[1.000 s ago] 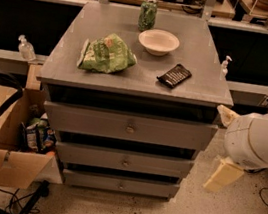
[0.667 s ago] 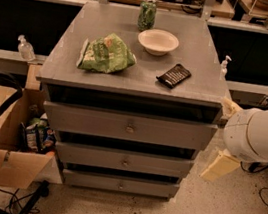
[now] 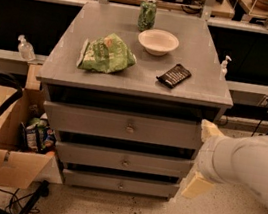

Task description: Open middle drawer

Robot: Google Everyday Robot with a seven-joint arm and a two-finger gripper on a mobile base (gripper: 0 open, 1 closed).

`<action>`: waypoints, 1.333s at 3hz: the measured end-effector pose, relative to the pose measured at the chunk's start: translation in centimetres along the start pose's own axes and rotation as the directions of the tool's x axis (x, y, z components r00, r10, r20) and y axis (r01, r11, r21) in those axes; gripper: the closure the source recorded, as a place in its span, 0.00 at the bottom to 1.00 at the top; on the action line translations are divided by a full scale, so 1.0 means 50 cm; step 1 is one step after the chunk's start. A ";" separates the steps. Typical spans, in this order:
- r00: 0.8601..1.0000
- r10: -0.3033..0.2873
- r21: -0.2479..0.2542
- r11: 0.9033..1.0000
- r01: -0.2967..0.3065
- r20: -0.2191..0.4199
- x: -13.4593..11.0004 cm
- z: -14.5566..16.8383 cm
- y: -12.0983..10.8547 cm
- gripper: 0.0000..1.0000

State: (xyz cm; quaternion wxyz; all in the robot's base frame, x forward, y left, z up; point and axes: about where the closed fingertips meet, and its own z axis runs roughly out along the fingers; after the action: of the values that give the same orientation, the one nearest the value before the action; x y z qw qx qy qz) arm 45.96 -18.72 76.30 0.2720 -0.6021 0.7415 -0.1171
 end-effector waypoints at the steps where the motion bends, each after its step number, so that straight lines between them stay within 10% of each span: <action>1: 1.000 0.007 0.032 0.999 -0.007 -0.012 0.031 0.092 0.050 0.00; 4: 0.997 0.082 0.121 0.989 -0.082 0.003 0.111 0.243 -0.003 0.00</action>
Offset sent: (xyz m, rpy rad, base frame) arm 0.0890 -0.0134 -0.1597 -0.0940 -0.2277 -0.0597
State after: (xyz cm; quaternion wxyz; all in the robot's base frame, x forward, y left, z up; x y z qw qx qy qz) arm 51.97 -22.19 64.91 0.3117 -0.5533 0.7575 -0.1513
